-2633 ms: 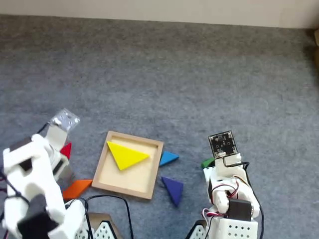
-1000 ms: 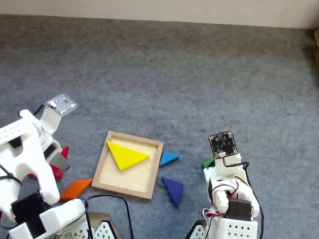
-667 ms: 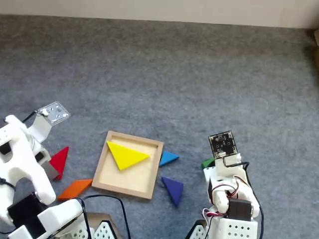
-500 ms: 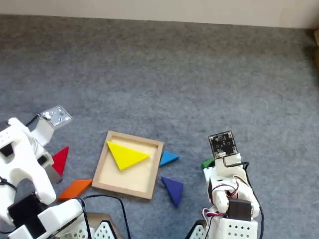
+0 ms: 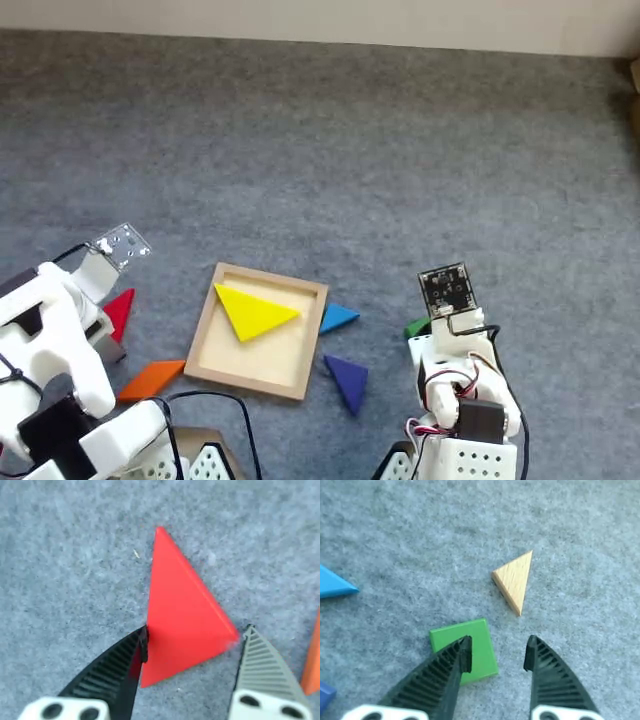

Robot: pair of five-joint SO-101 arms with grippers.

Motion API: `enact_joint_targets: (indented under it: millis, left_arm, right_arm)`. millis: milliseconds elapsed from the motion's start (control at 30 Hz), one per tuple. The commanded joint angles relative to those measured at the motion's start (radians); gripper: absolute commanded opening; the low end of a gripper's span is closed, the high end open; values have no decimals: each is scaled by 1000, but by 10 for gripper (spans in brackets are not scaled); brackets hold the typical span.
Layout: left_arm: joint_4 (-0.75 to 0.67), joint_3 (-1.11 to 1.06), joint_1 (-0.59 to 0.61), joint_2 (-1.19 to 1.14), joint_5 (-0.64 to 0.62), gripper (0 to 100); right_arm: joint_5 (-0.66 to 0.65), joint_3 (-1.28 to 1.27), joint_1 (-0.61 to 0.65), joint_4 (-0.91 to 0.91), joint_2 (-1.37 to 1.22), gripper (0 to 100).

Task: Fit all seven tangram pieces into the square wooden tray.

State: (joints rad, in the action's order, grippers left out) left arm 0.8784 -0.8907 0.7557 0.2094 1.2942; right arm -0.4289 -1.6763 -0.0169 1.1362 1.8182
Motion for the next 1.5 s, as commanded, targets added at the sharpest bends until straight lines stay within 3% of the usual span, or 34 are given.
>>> enact_joint_targets:
  millis: [0, 500, 767, 1333, 1467]
  left_arm:
    - [-37, -4, -8, 10, 86, 292]
    - [-43, -10, -56, -50, 86, 288]
    - [-230, -7, -90, -272, 92, 288]
    - [-222, 12, -140, -105, 87, 291]
    - [-118, 107, -140, -134, 86, 292]
  right_arm:
    - [-14, -93, -8, -1, 15, 180]
    - [-14, -93, -8, -1, 15, 180]
    - [-14, -93, -8, -1, 15, 180]
    - [-11, -93, -12, -13, 15, 180]
    - [-11, -93, -12, -13, 15, 180]
